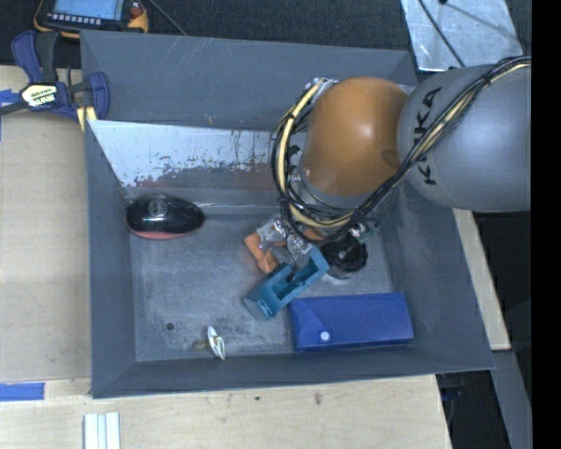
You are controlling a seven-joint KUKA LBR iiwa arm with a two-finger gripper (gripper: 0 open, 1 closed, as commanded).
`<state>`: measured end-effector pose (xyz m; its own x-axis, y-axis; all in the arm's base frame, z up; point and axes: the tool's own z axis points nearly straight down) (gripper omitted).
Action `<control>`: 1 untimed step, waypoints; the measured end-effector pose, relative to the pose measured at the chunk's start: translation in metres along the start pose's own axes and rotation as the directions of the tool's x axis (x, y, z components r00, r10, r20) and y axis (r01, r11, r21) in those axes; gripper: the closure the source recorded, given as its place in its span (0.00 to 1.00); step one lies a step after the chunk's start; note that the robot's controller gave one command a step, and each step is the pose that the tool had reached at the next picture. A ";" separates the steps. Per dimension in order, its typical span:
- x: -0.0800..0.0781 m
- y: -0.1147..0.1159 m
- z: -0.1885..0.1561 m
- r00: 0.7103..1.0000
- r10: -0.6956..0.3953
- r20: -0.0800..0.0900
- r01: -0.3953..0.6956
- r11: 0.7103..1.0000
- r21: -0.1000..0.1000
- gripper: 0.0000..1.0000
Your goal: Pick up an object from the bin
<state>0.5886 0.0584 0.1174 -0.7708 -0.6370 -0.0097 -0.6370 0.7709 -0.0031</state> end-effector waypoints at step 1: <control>0.001 0.000 -0.015 1.000 0.002 -0.008 -0.002 1.000 -0.003 1.00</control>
Offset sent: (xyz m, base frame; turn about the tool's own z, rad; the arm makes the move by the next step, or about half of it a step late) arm -0.0001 0.0000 0.0538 0.0000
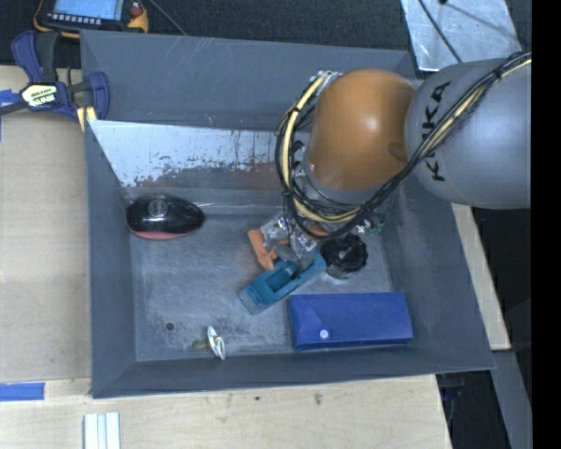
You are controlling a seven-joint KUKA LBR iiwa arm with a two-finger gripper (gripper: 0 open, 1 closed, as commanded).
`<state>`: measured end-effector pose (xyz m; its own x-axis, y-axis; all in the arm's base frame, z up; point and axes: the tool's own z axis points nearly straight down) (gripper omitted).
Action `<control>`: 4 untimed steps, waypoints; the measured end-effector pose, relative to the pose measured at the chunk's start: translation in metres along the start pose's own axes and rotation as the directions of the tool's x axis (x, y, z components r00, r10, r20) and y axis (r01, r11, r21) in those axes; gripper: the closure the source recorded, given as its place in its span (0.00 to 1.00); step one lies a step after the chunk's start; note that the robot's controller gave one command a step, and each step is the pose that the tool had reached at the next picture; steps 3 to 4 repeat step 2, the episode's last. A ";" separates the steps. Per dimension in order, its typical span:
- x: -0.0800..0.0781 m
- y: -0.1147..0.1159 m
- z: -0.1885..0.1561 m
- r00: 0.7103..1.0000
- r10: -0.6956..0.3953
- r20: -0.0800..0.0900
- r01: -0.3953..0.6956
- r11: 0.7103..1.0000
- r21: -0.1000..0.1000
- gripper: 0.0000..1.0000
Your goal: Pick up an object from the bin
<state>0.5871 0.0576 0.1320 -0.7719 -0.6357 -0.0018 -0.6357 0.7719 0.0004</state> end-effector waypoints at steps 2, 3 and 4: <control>-0.002 -0.001 -0.030 1.000 0.001 0.005 -0.001 1.000 0.005 1.00; -0.002 -0.001 -0.030 1.000 0.001 0.005 -0.001 1.000 0.005 1.00; -0.002 -0.001 -0.030 1.000 0.001 0.005 -0.001 1.000 0.005 1.00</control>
Offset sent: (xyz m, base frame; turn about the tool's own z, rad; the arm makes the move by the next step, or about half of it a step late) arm 0.0001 -0.0002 0.0060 0.0000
